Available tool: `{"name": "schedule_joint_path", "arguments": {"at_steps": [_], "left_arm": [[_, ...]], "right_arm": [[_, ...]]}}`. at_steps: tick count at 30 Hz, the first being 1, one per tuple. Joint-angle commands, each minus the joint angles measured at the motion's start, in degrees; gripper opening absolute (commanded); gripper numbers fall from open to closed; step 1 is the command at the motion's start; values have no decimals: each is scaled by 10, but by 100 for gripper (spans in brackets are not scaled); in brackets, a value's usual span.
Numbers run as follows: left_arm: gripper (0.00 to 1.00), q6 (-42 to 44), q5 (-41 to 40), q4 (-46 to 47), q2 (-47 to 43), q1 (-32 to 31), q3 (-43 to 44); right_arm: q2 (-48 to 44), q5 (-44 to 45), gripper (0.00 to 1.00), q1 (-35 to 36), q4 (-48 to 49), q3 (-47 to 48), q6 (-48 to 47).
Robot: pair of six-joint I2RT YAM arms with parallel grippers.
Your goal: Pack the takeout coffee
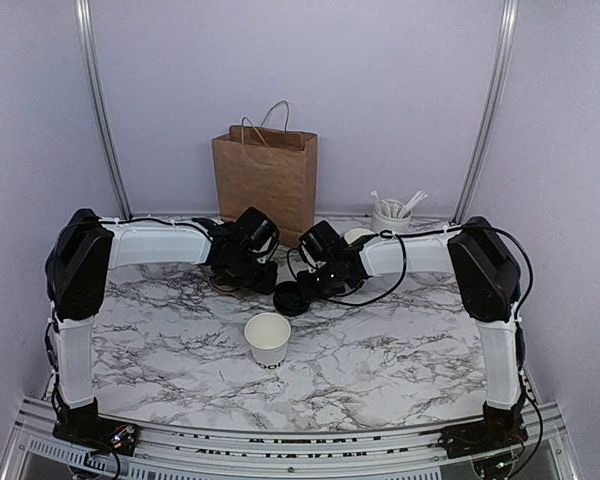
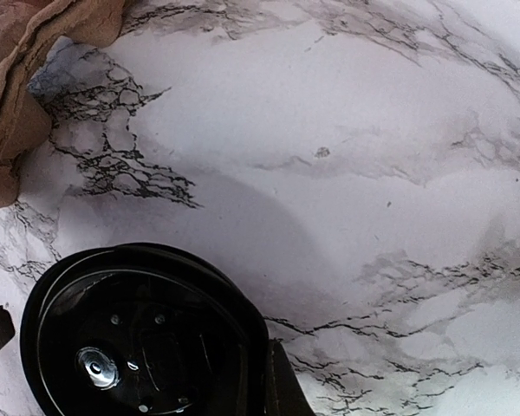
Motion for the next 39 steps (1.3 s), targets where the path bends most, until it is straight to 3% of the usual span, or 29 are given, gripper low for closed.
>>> {"name": "schedule_joint_path", "arguments": {"at_steps": [1, 19, 39], "left_arm": [[30, -16, 36, 18, -48, 15, -10], [39, -63, 157, 68, -34, 41, -24], [40, -135, 232, 134, -29, 67, -40]], "right_arm": [[-23, 15, 6, 3, -9, 26, 2], [-52, 18, 6, 0, 5, 16, 10], [-80, 17, 6, -1, 19, 10, 14]]}}
